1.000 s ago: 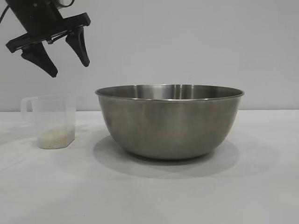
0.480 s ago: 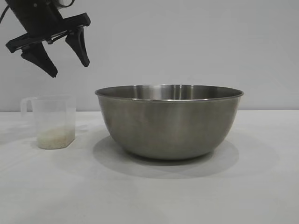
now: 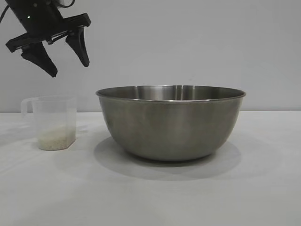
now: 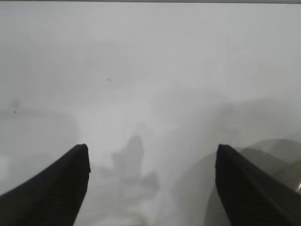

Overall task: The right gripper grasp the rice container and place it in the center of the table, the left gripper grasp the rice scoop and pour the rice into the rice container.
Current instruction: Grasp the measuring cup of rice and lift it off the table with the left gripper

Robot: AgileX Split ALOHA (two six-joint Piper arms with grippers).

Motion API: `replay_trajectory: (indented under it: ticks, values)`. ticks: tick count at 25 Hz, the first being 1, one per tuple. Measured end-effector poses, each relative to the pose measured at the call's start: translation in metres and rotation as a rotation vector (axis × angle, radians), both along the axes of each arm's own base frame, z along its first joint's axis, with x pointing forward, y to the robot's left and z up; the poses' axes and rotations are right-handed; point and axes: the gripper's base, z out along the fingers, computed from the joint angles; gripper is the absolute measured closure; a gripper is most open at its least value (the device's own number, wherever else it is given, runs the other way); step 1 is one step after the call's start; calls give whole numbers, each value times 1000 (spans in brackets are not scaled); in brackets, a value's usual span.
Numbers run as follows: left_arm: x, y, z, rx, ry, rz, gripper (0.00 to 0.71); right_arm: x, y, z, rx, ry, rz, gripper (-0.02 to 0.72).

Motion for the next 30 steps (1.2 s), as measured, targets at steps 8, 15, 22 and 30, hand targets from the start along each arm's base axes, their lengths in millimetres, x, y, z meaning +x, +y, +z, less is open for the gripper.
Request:
replay_trajectory:
  ticks: [8,15,22,30]
  values:
    - [-15,1,21,55,28,-90,183,0,0,0,0,0,-10,176]
    - [-44,8,88,78,-110,-115,183,1,1,0,0,0,-93,176]
    - [-91,15,157,69,-253,-130,183,1,1,0,0,0,-97,176]
    - [-143,23,184,110,-146,-196,183,1,1,0,0,0,-97,176]
